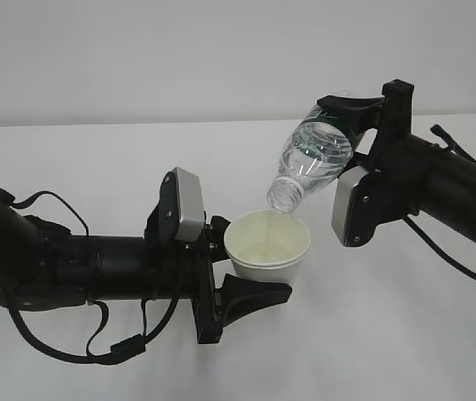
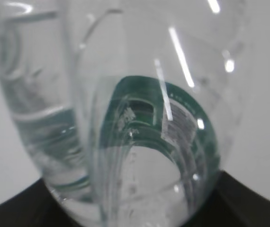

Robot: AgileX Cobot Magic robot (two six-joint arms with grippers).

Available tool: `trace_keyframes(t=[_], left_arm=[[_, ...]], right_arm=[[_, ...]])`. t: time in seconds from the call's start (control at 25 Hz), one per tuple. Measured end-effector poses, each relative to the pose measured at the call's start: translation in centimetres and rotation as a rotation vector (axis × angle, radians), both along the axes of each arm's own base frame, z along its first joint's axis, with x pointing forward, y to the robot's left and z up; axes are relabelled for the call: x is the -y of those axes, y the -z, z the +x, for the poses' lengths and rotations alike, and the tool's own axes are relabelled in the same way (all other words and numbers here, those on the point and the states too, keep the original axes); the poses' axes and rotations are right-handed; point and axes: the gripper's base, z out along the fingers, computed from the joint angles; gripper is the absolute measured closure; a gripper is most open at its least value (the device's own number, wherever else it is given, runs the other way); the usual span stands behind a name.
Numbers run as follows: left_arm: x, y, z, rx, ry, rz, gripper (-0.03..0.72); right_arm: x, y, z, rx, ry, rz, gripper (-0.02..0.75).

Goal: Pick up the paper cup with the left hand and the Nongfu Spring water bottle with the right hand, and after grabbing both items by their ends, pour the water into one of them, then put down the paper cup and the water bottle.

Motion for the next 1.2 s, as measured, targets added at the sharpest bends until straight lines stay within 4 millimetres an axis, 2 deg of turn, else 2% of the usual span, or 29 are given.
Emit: trace_keyframes(t=[1.2], left_arm=[[0.0,0.0,0.0,0.0,0.0,0.0,0.204]], right_arm=[[-0.03,-0.17,-0.02,0.017,-0.004,0.009,0.279]])
